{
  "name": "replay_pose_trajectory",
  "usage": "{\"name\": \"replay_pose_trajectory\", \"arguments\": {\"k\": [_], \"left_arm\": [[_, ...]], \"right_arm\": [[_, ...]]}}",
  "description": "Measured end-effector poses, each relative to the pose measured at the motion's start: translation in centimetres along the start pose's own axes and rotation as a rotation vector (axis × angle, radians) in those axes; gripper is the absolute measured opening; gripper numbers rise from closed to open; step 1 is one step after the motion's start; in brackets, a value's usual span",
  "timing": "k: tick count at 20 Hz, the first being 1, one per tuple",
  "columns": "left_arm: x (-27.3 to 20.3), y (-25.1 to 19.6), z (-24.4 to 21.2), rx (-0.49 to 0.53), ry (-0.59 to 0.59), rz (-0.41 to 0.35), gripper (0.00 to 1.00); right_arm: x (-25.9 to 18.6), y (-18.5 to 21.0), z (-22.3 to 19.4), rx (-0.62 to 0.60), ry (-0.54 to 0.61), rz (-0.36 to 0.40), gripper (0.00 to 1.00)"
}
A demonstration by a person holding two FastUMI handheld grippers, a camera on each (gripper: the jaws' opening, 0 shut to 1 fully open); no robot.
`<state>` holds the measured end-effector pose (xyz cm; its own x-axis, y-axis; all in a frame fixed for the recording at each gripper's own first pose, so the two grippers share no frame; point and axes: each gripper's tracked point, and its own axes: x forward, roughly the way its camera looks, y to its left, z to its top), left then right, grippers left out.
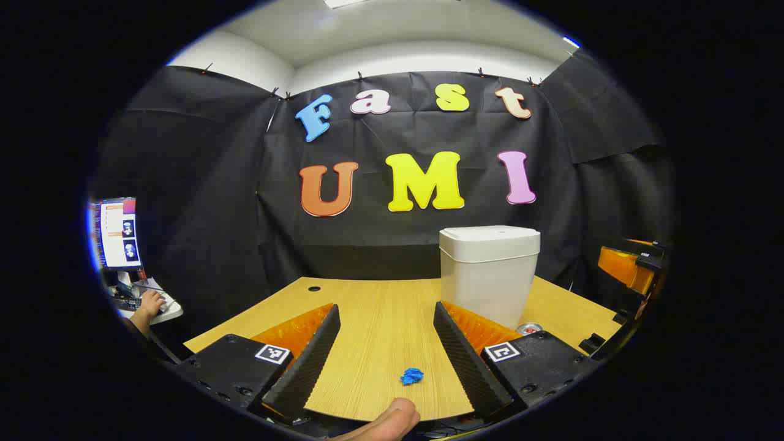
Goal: Press the lid of the desktop garbage bin to open it, pick up the crumpled paper on the desktop and throw it into the bin, then pick up the pop can on the desktop and drop it into the bin, and finally close the garbage bin lid.
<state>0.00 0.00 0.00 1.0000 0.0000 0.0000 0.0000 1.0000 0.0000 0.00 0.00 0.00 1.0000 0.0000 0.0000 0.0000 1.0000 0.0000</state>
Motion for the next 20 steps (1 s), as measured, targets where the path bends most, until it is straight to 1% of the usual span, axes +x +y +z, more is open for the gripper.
{"name": "replay_pose_trajectory", "arguments": {"k": [1,2,3,4,6,7,8,9,10,12,13,14,15,16,17,20], "left_arm": [[-0.3,0.3,0.0,-0.003,-0.011,-0.007,0.99],[-0.6,0.5,0.0,-0.002,-0.017,-0.016,0.99],[-0.6,1.2,0.1,0.003,-0.014,-0.007,0.99],[-0.7,2.0,0.0,0.009,-0.015,0.002,0.99],[-0.9,2.8,0.7,0.006,-0.039,0.011,0.99],[-0.8,3.2,0.7,-0.005,-0.037,0.017,0.99],[-0.8,3.1,0.6,-0.015,-0.036,0.009,0.99],[-0.6,2.8,0.4,-0.017,-0.028,-0.003,0.99],[-0.4,2.7,-0.1,-0.016,-0.014,-0.008,0.99],[-0.2,2.7,-0.7,-0.012,0.006,-0.014,0.99],[-0.1,2.6,-0.7,-0.012,0.009,-0.013,0.99],[-0.1,2.8,-0.9,-0.015,0.017,-0.008,0.99],[0.0,2.9,-1.2,-0.016,0.024,-0.007,0.99],[0.1,2.7,-1.3,-0.017,0.029,-0.008,0.99],[0.2,2.5,-1.4,-0.018,0.038,-0.008,0.99],[0.4,2.1,-2.0,-0.018,0.056,-0.017,0.99]], "right_arm": [[-0.2,0.4,0.2,-0.024,-0.008,-0.012,0.96],[-0.4,1.1,0.1,-0.037,-0.010,-0.020,0.93],[-0.6,1.8,0.1,-0.039,-0.008,-0.020,0.93],[-0.6,2.6,0.0,-0.038,-0.004,-0.015,0.96],[-0.6,4.0,-0.2,-0.020,0.005,-0.006,0.96],[-0.4,4.7,-0.1,-0.020,-0.007,-0.010,0.96],[-0.3,4.8,0.3,-0.036,-0.025,-0.024,0.98],[-0.2,5.4,0.6,-0.048,-0.036,-0.029,0.97],[-0.1,6.5,0.3,-0.050,-0.036,-0.018,0.95],[0.0,8.1,0.0,-0.043,-0.021,0.018,0.95],[-0.1,8.3,0.2,-0.046,-0.024,0.023,0.95],[-0.2,8.3,0.4,-0.055,-0.027,0.023,0.98],[-0.3,8.4,0.4,-0.065,-0.029,0.023,0.95],[-0.3,8.7,0.1,-0.069,-0.025,0.027,0.95],[-0.3,8.9,-0.1,-0.069,-0.018,0.034,0.98],[-0.2,9.0,-1.0,-0.066,0.009,0.040,0.95]]}}
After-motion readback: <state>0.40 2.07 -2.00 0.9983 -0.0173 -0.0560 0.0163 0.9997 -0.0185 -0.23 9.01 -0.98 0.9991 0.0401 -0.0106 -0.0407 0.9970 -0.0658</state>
